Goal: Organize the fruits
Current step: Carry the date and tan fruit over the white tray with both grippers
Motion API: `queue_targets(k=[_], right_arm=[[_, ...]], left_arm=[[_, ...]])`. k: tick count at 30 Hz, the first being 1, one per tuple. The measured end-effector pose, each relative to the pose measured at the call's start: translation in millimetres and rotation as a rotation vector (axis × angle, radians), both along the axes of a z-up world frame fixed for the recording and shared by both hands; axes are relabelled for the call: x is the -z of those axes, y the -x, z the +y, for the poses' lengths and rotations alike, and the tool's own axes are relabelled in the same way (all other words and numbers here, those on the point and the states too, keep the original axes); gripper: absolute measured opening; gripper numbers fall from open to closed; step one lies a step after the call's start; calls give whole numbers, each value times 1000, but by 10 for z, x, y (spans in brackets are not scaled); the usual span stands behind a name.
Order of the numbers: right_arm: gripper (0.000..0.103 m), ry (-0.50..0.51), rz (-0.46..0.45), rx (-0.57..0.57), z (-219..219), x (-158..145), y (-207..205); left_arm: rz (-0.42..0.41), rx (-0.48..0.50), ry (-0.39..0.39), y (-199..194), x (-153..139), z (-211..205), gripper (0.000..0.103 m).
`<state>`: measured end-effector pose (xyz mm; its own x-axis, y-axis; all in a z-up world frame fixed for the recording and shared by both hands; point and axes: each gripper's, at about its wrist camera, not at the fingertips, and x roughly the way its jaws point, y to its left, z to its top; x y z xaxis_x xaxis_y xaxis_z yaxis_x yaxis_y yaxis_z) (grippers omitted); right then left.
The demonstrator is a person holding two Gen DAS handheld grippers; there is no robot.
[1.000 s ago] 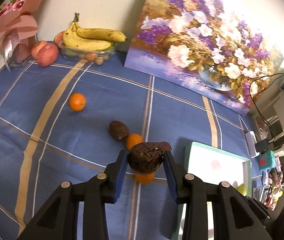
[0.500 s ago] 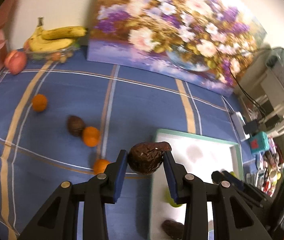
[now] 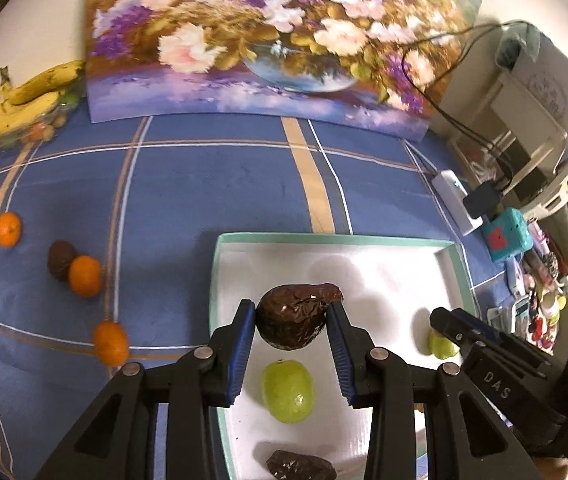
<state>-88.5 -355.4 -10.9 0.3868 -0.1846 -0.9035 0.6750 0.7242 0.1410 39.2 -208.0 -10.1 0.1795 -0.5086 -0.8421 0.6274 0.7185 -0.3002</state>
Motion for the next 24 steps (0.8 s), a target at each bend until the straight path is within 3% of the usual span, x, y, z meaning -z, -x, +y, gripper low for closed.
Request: queue_targets(k=[10, 24], right_arm=[[27, -36, 45, -3, -73, 227, -37], [27, -74, 116, -21, -50, 511, -83]], left_arm=[[52, 2, -49, -50, 346, -82, 39], [76, 13, -102, -49, 584, -108, 39]])
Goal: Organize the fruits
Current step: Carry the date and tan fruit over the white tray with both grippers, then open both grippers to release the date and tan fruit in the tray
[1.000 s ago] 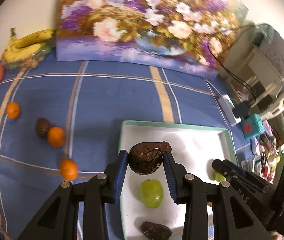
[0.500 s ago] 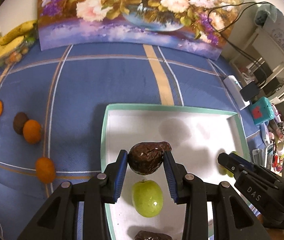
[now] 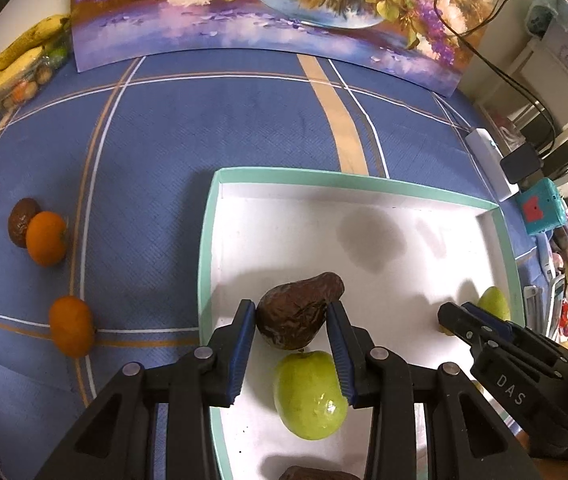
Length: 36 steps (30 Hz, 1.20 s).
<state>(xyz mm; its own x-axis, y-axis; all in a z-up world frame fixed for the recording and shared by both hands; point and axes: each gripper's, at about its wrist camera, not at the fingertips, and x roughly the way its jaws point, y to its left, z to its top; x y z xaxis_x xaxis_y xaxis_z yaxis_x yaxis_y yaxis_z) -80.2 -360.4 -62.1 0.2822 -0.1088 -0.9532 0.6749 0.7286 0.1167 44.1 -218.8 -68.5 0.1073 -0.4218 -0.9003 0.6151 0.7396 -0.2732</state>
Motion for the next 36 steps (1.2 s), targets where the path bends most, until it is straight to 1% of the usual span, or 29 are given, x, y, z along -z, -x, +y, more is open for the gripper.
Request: queue_targets(k=[10, 11, 12, 14, 21, 26, 28, 30, 32, 33, 34, 35, 36], right_arm=[[27, -1, -2, 1, -1, -7, -3], [27, 2, -1, 1, 2, -21, -2], [27, 6, -2, 0, 6, -40, -1], [28, 12, -7, -2, 13, -79, -6], [28, 60, -52, -3, 36, -342, 37], [28, 88, -84, -9, 66, -497, 39], [28, 94, -88, -11, 75, -530, 39], [28, 95, -88, -13, 85, -540, 33], [28, 94, -81, -14, 91, -526, 20], [30, 93, -77, -13, 95, -518, 16], [42, 92, -70, -10, 101, -511, 21], [54, 94, -65, -9, 101, -506, 24], [58, 96, -62, -9, 103, -501, 20]], left_arm=[[6, 10, -32, 6, -49, -12, 40], [5, 11, -34, 10, -64, -11, 41], [5, 12, -34, 12, -83, -12, 44], [1, 15, -23, 21, -152, 6, 50], [-59, 16, 14, 46, -452, 72, 50], [-98, -29, 34, -49, -626, 220, 50], [-107, -52, 29, -98, -645, 293, 52], [-113, -79, 20, -150, -643, 379, 58], [-115, -109, 8, -216, -627, 478, 61], [-117, -123, -1, -247, -616, 529, 65], [-121, -144, -15, -290, -601, 591, 67], [-125, -156, -23, -305, -581, 618, 72], [-129, -174, -37, -346, -565, 675, 77]])
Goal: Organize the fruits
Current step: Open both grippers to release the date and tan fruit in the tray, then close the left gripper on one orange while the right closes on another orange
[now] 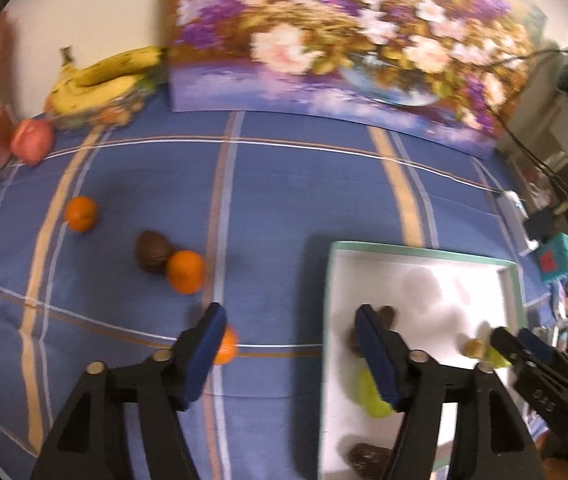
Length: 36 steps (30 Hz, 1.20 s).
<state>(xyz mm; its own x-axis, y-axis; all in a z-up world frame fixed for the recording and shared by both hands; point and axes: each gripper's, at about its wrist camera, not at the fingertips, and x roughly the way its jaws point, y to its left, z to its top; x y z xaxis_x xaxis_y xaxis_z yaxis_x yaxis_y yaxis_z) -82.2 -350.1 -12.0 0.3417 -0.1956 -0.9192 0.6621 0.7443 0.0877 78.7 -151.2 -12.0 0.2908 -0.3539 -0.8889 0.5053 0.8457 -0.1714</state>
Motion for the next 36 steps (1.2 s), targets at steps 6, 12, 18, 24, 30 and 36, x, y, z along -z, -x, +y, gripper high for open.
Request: queue_targets(k=[6, 12, 18, 24, 30, 36], right_arm=[[68, 15, 11, -2, 34, 1, -23], [87, 18, 24, -2, 79, 21, -69], [89, 30, 19, -19, 180, 7, -140], [90, 46, 6, -40, 329, -34, -264], [90, 31, 1, -77, 536, -73, -452], [90, 53, -6, -146, 844, -67, -669]], left_arm=[[-20, -72, -63, -154, 77, 250, 99], [-56, -95, -115, -239, 77, 416, 103], [-118, -103, -155, -319, -17, 563, 103], [-147, -153, -163, -452, -102, 873, 103], [-143, -214, -153, -585, -141, 1209, 103], [-141, -274, -148, -702, -178, 1551, 103]])
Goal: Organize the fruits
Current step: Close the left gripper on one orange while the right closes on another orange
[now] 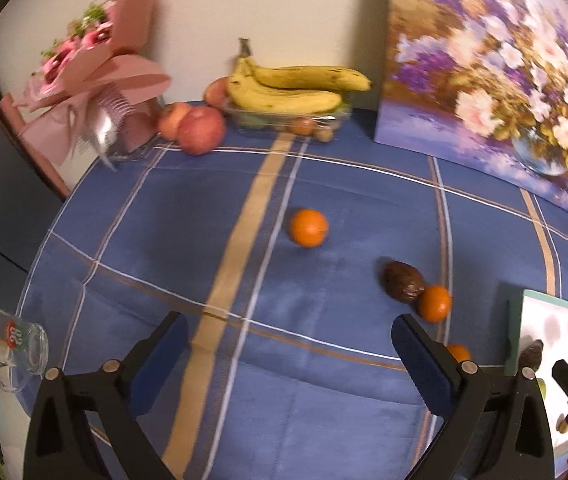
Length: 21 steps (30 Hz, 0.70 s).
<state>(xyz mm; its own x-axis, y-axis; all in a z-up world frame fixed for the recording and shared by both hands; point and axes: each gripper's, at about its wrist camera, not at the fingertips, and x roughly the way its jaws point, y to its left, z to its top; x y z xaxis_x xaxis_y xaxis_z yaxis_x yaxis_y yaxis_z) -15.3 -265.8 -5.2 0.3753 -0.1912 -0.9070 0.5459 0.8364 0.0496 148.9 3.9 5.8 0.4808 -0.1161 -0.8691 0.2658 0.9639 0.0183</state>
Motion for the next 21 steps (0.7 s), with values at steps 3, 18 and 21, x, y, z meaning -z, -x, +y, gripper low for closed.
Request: queue_targets(k=[3, 18, 21], right_arm=[[90, -8, -9, -38, 165, 7, -109], [90, -63, -75, -156, 756, 47, -513], [90, -65, -73, -165, 805, 45, -585]], left_arm=[[-4, -18, 4, -51, -24, 138, 103], [-16, -8, 82, -356, -124, 375, 103], [-41, 3, 76, -454, -133, 353, 103]])
